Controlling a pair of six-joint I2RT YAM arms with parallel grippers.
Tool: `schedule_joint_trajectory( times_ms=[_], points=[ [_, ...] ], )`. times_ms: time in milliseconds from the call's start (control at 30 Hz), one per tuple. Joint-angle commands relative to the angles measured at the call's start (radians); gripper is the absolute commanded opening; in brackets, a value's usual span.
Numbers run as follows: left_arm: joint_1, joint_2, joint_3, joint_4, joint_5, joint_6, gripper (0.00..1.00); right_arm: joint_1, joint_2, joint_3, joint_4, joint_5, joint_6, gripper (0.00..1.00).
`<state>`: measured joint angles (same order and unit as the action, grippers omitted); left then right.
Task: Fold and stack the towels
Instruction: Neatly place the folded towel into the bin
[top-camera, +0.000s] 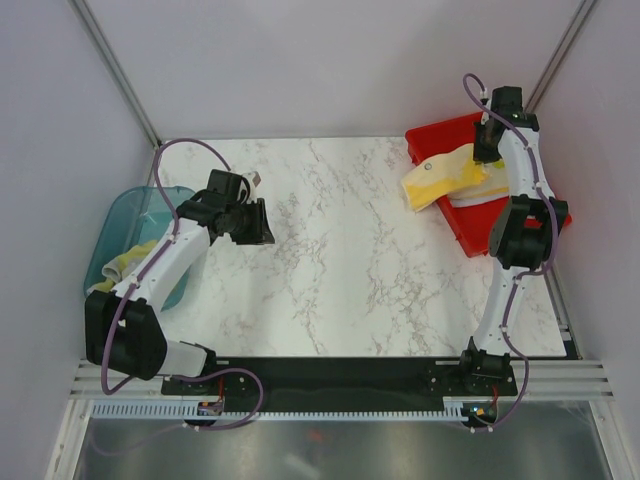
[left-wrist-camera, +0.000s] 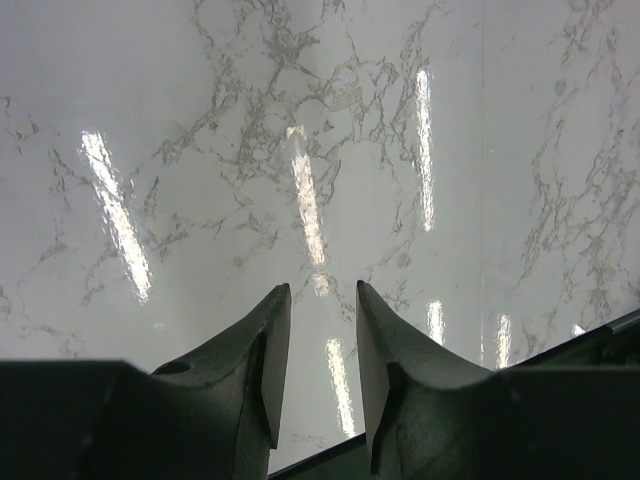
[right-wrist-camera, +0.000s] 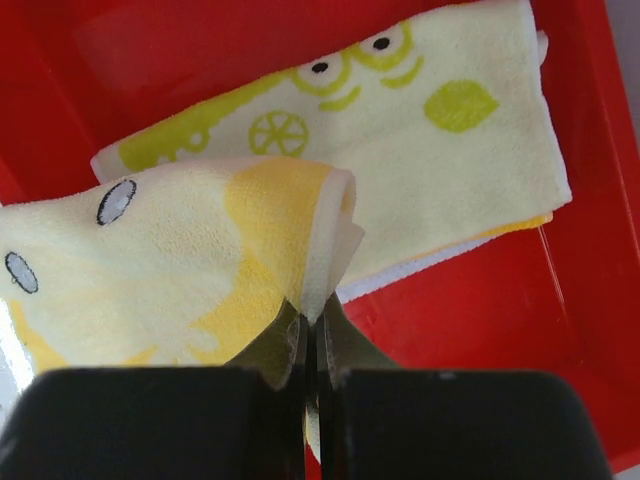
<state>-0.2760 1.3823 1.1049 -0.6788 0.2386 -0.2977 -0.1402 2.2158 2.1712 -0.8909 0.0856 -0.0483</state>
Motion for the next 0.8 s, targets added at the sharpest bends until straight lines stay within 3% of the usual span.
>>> schedule_joint_trajectory(
  times_ms=[0, 367, 767],
  points=[
    [0.004, -0.002, 0.021, 0.001, 0.016, 0.038, 0.40, -0.022, 0.053, 0.099, 0.023, -0.036, -0.015, 0.00],
    [0.006, 0.009, 0.023, 0.001, 0.030, 0.042, 0.40, -0.065, 0.137, 0.225, 0.076, -0.052, -0.030, 0.00],
    [0.006, 0.034, 0.032, -0.001, 0.036, 0.042, 0.42, -0.108, 0.137, 0.190, 0.119, -0.063, -0.044, 0.00]
  ],
)
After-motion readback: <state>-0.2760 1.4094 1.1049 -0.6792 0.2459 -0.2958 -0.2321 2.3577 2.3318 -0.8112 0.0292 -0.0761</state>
